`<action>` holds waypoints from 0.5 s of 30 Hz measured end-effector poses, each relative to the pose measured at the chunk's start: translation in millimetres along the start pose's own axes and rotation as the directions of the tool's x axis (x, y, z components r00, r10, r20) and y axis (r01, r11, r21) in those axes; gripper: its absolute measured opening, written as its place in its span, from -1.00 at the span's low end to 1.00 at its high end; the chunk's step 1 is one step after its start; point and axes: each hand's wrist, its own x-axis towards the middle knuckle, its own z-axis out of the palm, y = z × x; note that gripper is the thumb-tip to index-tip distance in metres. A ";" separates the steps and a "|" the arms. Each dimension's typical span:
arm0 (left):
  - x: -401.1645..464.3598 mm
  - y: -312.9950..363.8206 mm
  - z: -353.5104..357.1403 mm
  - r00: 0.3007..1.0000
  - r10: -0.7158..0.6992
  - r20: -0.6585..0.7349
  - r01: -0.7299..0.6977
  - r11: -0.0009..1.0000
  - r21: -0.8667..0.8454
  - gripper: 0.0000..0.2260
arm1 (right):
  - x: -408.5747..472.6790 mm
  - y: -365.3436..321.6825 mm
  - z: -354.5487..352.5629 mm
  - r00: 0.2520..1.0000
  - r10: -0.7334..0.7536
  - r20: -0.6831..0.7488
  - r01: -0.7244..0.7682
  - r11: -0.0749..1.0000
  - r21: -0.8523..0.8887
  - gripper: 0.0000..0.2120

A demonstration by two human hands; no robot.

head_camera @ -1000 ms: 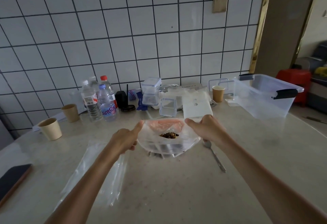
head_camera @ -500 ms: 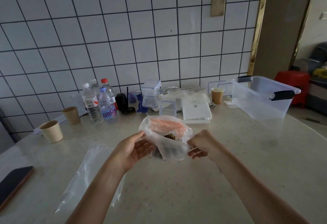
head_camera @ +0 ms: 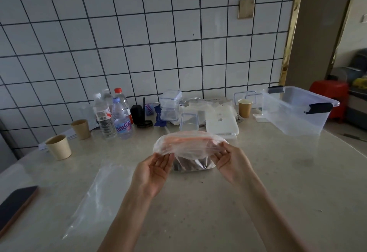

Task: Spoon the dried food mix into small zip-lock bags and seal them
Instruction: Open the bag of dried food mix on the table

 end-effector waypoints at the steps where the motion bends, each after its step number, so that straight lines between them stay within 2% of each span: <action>1: 0.3 -2.3 1.2 1.000 0.008 -0.006 -0.008 1.000 -0.014 -0.79 | -0.5 2.0 1.5 1.000 -0.012 0.000 0.012 1.000 0.021 -0.78; 4: 0.6 -8.1 4.4 1.000 0.028 -0.006 -0.028 0.999 0.022 -0.78 | -0.8 4.6 2.2 1.000 -0.023 0.013 0.023 0.999 0.042 -0.80; 9: 0.2 -7.6 0.2 0.997 0.067 0.035 -0.074 0.955 0.287 -0.80 | 2.1 2.4 -4.0 0.999 -0.024 -0.037 0.022 0.997 -0.075 -0.84; 11: 1.2 -5.9 -2.0 0.996 0.085 0.033 -0.091 0.906 0.412 -0.77 | 4.2 2.2 -6.3 0.998 -0.032 -0.051 0.024 0.989 -0.145 -0.86; 15: 6.6 0.5 -7.1 0.983 0.184 -0.029 -0.116 0.729 0.675 -0.72 | 6.6 3.6 -7.1 0.999 -0.025 -0.028 0.017 0.964 -0.264 -0.84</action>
